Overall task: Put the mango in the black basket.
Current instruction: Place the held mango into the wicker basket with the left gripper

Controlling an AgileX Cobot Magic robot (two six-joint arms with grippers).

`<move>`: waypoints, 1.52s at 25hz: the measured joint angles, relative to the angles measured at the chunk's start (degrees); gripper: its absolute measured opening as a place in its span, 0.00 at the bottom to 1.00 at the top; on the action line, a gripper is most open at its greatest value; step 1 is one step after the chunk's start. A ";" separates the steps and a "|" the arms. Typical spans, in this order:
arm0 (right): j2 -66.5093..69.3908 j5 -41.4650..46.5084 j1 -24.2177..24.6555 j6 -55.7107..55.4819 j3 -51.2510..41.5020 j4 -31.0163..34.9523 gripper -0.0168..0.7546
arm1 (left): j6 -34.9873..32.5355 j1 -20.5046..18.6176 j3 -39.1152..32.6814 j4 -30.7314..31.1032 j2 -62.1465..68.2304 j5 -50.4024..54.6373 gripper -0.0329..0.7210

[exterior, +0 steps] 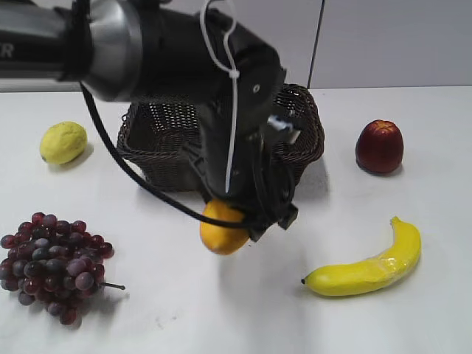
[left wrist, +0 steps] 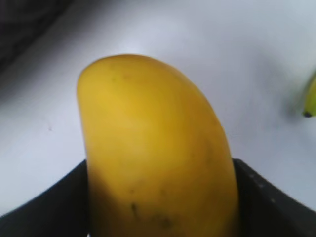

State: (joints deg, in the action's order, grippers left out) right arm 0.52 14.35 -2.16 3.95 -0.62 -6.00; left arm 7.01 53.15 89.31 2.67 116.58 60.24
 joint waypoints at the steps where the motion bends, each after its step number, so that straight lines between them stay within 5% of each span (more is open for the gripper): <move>1: 0.00 0.00 0.00 0.00 0.00 0.00 0.75 | 0.00 0.00 1.45 0.72 -0.42 0.35 0.81; 12: 0.00 0.00 0.00 0.00 0.00 0.00 0.75 | 0.00 -3.58 17.66 10.54 -1.69 -0.21 0.81; 23: 0.00 0.00 0.00 0.00 0.00 0.00 0.76 | 0.00 -14.00 18.14 10.62 1.21 -13.98 0.81; 38: 0.00 0.00 0.00 0.00 0.00 0.00 0.76 | 0.00 -15.92 18.19 10.53 11.12 -22.22 0.81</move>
State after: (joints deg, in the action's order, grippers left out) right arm 0.52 14.35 -2.16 3.95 -0.62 -6.00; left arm 7.01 37.23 107.50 13.20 127.70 38.02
